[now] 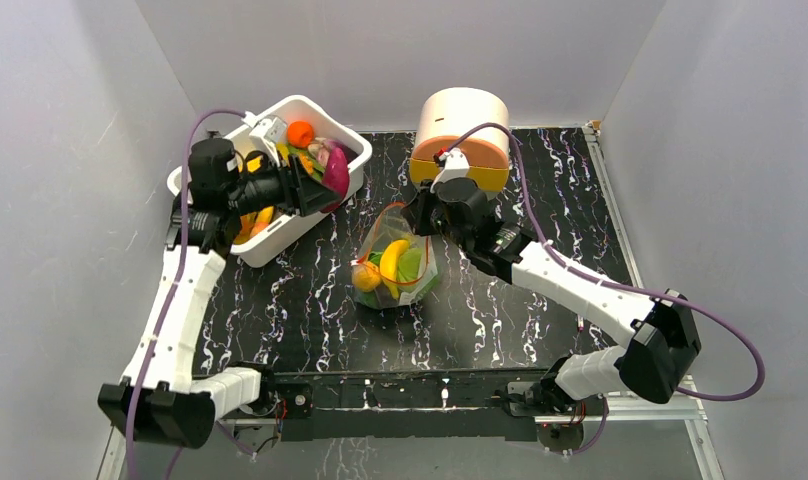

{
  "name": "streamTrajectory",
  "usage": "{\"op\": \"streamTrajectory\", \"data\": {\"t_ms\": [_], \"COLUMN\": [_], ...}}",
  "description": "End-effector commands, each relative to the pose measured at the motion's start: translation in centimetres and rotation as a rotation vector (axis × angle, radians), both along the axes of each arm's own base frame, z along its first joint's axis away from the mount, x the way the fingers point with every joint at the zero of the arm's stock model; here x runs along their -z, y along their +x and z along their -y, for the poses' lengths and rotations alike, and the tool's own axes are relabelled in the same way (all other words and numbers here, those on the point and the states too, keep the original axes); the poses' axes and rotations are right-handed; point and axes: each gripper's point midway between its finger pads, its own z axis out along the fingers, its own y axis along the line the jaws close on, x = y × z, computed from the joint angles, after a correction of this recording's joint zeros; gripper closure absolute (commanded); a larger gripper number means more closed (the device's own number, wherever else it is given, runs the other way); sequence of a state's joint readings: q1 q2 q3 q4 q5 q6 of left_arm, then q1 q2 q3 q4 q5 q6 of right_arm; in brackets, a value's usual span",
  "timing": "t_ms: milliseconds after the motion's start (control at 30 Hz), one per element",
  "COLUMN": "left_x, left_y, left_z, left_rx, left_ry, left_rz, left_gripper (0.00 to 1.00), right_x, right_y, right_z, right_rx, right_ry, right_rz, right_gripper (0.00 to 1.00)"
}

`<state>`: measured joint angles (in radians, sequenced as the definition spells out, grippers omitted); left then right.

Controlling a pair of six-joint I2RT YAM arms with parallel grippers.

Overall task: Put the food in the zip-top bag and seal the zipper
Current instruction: Pick up the fake vegetable from the bin, then place the fake vegetable in the zipper food storage bag.

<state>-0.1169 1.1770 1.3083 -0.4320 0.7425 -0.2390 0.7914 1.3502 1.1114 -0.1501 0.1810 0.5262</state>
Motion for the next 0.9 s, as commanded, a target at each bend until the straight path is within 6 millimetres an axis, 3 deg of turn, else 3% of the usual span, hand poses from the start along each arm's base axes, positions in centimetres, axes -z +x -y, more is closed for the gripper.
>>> {"op": "streamTrajectory", "data": {"t_ms": [0, 367, 867], "left_x": [-3.2, -1.2, 5.1], "left_y": [-4.4, -8.7, -8.8], "left_z": [2.9, 7.7, 8.5], "left_rx": [0.171, 0.371, 0.461], "left_ry": [-0.188, -0.224, -0.075], "left_rz": [0.027, 0.086, 0.218], "left_gripper": [0.75, 0.74, 0.68], "right_x": [-4.3, -5.4, -5.5], "right_y": [1.1, 1.2, 0.7], "right_z": [-0.3, -0.3, -0.3], "right_rx": [0.023, 0.016, 0.009], "right_ry": [0.092, 0.126, 0.157], "right_rz": [0.076, 0.078, 0.071], "right_gripper": [1.00, 1.00, 1.00]}}
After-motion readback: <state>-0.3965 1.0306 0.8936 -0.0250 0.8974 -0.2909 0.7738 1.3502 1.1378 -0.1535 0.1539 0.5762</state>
